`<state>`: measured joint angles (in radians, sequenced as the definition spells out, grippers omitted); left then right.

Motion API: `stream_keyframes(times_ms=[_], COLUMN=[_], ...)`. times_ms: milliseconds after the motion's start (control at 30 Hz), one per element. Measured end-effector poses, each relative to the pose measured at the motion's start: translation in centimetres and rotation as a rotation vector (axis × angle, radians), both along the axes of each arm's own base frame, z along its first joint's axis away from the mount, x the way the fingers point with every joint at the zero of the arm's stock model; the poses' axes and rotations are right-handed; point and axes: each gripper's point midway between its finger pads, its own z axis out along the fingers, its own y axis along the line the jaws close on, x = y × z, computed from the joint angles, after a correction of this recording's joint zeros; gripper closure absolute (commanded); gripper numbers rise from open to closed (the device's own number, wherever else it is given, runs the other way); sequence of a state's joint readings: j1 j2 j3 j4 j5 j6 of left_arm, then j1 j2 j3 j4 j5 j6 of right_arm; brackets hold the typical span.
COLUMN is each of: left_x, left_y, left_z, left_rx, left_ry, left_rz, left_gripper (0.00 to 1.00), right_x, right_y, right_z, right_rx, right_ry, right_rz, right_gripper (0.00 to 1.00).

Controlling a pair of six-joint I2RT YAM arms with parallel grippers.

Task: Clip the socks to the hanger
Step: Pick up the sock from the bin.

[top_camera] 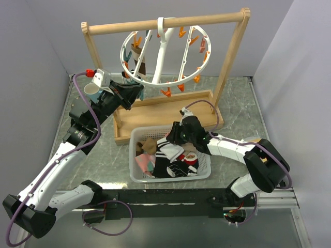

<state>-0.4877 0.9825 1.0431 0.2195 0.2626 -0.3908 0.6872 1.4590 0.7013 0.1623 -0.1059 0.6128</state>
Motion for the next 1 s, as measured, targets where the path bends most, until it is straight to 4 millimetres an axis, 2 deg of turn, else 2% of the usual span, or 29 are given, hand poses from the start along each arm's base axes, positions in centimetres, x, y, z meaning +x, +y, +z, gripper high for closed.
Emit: stream_keyframes(times_ms=[133,233,367,433,567,633,733,900,1000], left_x=[0.0,0.0,0.0,0.0,0.0,0.0,0.0,0.1,0.1], left_y=[0.0,0.0,0.0,0.0,0.0,0.0,0.0,0.0,-0.1], left_z=[0.0,0.0,0.0,0.0,0.0,0.0,0.0,-0.1,0.0], left_rx=[0.001,0.001,0.002,0.003,0.002,0.001,-0.004,-0.016,-0.024], left_ry=[0.0,-0.001,-0.002,-0.002,-0.002,-0.001,0.004,0.022,0.039], left_rz=[-0.001,-0.001,0.0,0.0,0.0,0.0,0.0,-0.006,-0.01], left_gripper=[0.99,0.99,0.99,0.99,0.99,0.99,0.99,0.99,0.99], right_x=[0.1,0.2,-0.1,-0.6,-1.6,-2.7,-4.5,-5.9,-5.6], right_y=[0.2,0.4,0.2,0.1,0.3,1.0,2.1,3.7,3.9], right_z=[0.1,0.4,1.3,2.5,6.3,8.9,11.7,14.5,16.4], right_rx=[0.011,0.023,0.043,0.061,0.095,0.107,0.088,-0.01,-0.1], right_ry=[-0.003,-0.01,-0.054,-0.103,-0.242,-0.34,-0.465,-0.625,-0.738], right_rz=[0.002,0.005,0.023,0.047,0.108,0.155,0.216,0.254,0.228], right_gripper=[0.86,0.94,0.98,1.0,1.0,1.0,1.0,1.0,1.0])
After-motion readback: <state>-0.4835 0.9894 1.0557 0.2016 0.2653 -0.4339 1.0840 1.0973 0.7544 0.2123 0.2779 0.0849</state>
